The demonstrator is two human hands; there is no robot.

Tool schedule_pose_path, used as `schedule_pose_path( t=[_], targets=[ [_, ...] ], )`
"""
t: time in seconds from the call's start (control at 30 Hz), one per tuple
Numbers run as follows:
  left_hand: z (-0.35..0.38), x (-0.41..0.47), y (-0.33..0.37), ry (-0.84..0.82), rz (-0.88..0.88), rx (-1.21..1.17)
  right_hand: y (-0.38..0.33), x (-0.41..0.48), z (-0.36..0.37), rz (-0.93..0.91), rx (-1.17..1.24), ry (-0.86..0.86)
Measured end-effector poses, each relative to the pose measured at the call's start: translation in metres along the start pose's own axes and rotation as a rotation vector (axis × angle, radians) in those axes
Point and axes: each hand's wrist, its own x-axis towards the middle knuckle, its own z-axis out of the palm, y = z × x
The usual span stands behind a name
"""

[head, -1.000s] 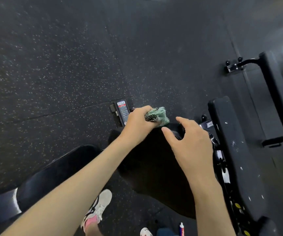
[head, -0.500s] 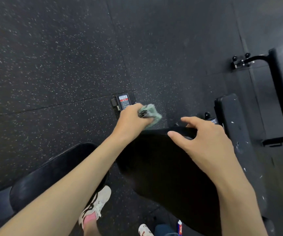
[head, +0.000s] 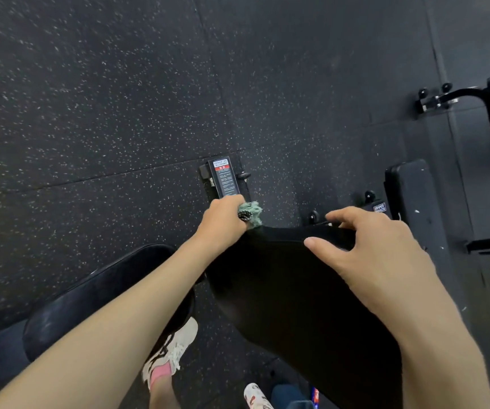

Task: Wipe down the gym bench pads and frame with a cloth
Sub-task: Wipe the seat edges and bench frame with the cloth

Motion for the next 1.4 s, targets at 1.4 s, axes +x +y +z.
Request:
schedule_pose_path(
  t=[1.4],
  targets=[
    [0.02,0.018,-0.029,0.086,0.136,-0.182,-0.057,0.003,0.031,-0.223,-0.474,-0.015]
  ],
)
